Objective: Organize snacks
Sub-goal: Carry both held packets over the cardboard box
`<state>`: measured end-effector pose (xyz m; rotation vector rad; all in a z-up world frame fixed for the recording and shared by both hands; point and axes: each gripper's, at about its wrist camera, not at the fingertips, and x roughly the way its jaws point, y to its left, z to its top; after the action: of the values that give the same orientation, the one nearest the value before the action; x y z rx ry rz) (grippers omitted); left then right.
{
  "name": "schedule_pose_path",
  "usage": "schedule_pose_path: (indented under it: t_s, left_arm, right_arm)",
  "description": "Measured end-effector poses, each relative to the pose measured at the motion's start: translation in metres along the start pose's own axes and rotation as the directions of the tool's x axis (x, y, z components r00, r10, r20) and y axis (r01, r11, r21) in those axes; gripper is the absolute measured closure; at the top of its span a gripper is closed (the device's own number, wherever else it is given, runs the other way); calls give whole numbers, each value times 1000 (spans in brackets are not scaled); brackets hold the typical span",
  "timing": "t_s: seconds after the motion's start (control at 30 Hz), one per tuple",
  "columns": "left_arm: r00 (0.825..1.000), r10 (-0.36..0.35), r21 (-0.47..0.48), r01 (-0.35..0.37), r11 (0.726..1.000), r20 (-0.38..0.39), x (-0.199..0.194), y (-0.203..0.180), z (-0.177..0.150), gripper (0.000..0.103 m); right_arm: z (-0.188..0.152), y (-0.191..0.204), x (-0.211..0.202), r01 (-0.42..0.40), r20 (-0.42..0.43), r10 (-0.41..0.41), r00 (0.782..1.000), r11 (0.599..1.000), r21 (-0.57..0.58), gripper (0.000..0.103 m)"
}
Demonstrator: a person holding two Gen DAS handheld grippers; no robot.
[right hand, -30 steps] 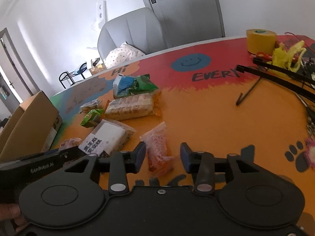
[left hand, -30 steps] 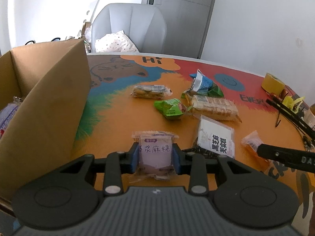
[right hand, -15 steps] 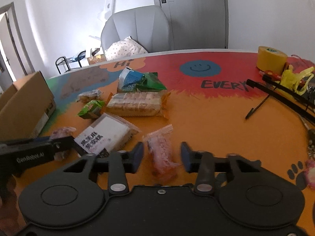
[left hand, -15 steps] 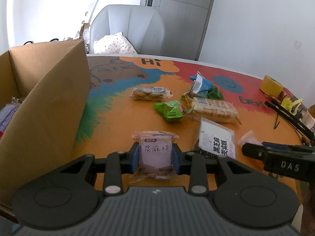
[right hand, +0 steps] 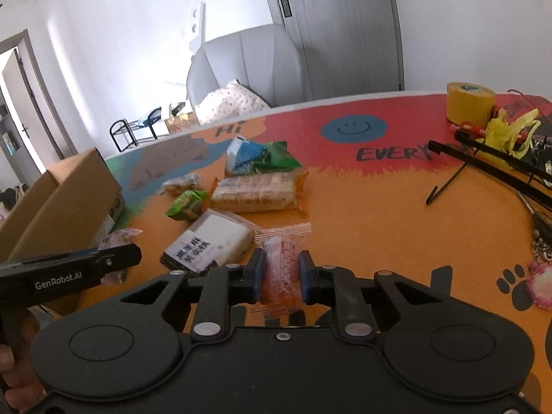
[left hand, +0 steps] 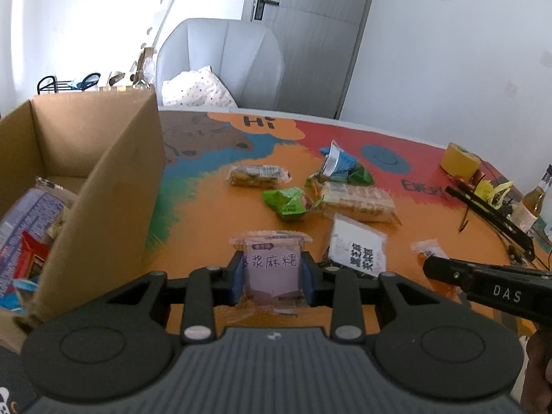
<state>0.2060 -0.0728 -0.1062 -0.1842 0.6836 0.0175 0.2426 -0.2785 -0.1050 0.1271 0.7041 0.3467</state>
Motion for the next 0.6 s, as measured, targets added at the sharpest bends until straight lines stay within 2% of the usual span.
schedule_pose_path:
  t_s: [0.6]
  left_arm:
    - [995, 11, -7, -10, 1000, 95, -46, 20, 25, 71]
  right_arm:
    - [26, 42, -16, -69, 79, 71, 994, 997, -31, 84]
